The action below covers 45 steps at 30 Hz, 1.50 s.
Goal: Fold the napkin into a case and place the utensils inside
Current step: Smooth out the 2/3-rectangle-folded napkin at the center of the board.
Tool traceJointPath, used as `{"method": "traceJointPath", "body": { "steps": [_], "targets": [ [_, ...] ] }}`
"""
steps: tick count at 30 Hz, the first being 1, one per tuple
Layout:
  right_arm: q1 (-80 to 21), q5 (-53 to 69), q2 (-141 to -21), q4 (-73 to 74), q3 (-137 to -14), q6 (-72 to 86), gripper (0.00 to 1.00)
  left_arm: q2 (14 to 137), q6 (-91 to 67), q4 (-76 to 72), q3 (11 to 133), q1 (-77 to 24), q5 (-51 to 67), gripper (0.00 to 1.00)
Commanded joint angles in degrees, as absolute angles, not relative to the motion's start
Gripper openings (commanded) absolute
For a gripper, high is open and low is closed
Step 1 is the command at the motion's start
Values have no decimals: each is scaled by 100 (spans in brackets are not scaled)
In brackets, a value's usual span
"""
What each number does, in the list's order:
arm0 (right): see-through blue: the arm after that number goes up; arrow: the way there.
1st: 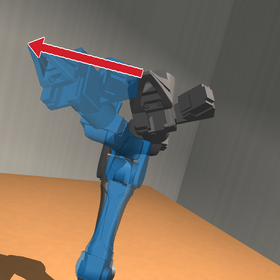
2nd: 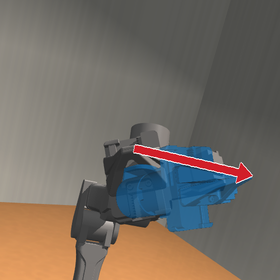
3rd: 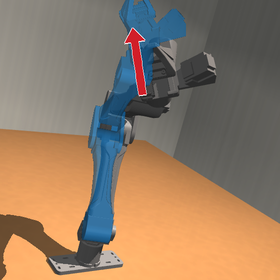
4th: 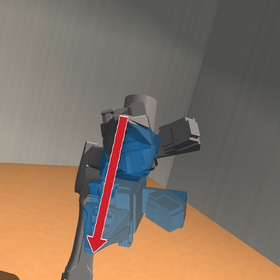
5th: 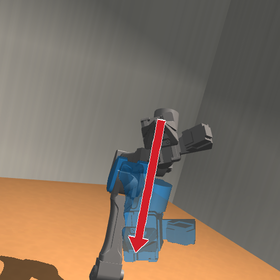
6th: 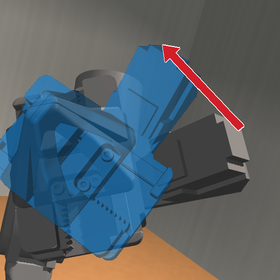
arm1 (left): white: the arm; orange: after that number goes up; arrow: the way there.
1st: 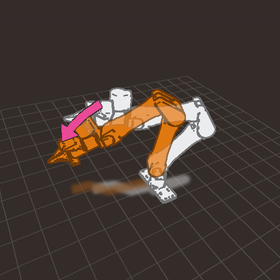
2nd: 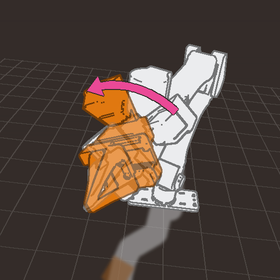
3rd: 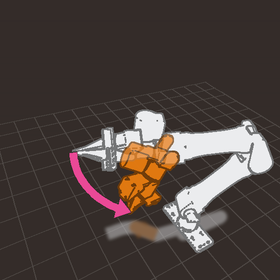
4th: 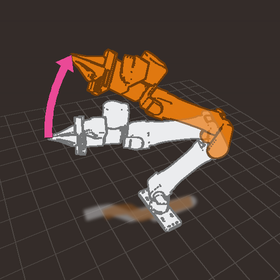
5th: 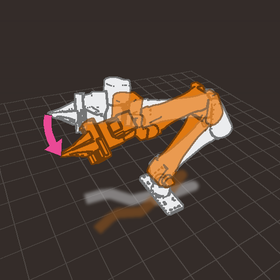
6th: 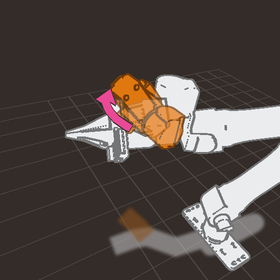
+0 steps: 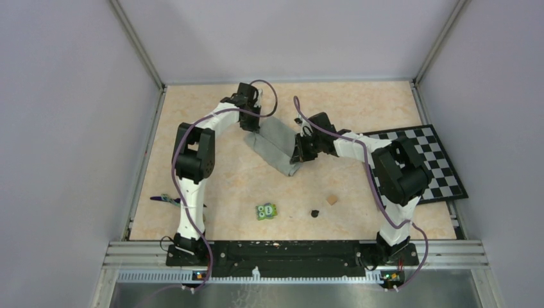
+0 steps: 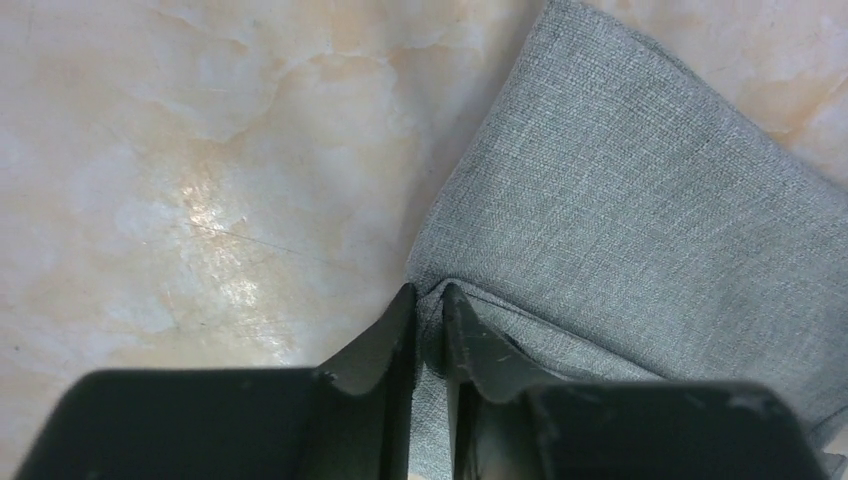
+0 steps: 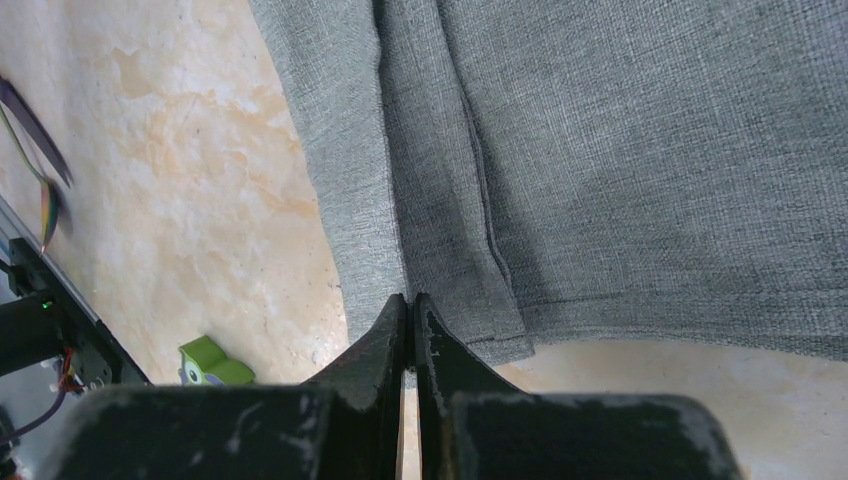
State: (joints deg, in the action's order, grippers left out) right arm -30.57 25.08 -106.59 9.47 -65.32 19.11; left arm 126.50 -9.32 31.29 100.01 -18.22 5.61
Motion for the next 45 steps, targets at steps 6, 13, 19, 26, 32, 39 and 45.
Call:
{"method": "traceJointPath", "body": {
  "steps": [6, 13, 19, 26, 32, 39, 45],
  "targets": [
    [-3012, 2411, -10721, 947, -6773, 1794, 0, 12016, -1230, 2594, 9754, -1715, 397, 8],
    [-2878, 2228, -10706, 1109, -6872, 1737, 0, 12045, -1411, 2301, 9652, -1569, 715, 11],
    [-2786, 2079, -10922, 1133, -7090, 1656, 0, 12358, -1476, 2318, 9812, -1536, 840, 13],
    [-2747, 1781, -11191, 1214, -7169, 1520, 0, 12495, -1388, 2475, 10060, -1521, 599, 29],
    [-2742, 1663, -11480, 1163, -7341, 1541, 0, 12091, -1300, 2644, 10231, -1520, 337, 59],
    [-2733, 1434, -11500, 1114, -7297, 1742, 0, 10938, -1633, 2142, 8920, -1520, 847, 62],
    [-2731, 1360, -11481, 1110, -7295, 1820, 0, 10637, -2247, 1168, 7754, -1457, 1729, 28]
  ]
}}
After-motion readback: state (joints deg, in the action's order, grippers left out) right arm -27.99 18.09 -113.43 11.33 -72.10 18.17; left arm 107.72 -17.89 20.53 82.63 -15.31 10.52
